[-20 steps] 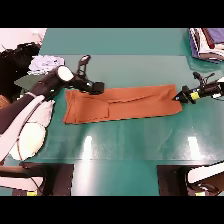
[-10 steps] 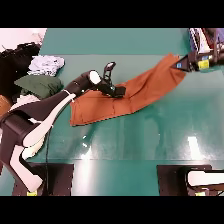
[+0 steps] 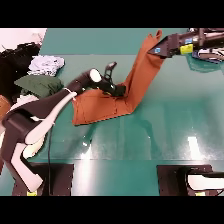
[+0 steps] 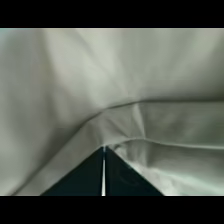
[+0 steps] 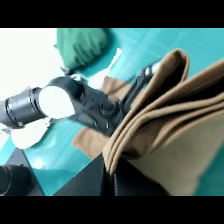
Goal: Fold the shirts.
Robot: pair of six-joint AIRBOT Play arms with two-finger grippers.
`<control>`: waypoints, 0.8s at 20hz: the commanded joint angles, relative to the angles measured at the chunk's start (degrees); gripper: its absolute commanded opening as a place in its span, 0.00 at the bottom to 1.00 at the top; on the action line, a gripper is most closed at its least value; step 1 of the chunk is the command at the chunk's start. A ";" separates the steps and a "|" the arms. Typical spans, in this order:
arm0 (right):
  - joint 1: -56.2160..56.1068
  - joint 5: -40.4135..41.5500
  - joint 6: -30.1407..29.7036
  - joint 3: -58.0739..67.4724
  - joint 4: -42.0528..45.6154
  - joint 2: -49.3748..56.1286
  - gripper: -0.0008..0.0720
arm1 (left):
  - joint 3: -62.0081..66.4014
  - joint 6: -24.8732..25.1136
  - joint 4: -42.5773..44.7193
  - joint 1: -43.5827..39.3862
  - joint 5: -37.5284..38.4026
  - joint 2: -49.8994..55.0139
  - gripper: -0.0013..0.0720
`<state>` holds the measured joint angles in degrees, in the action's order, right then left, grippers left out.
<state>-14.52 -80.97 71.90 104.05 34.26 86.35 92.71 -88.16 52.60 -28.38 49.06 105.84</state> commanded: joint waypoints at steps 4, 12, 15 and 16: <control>-14.38 5.86 0.04 0.35 -0.22 3.61 0.03 | 0.50 -0.04 16.17 17.09 8.96 -19.28 0.05; -36.30 17.84 -3.61 0.96 0.63 17.75 0.93 | 0.55 2.08 20.96 35.04 16.63 -36.57 0.05; -32.79 10.29 -0.85 1.49 6.71 16.68 0.87 | 0.55 3.39 20.94 35.56 20.20 -36.74 0.05; -30.51 8.46 0.15 -0.28 9.64 15.28 0.86 | 0.55 4.02 20.70 35.56 20.68 -36.74 0.05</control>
<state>-46.94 -67.92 69.82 104.95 37.89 102.21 93.19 -85.60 72.93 5.61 66.57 70.32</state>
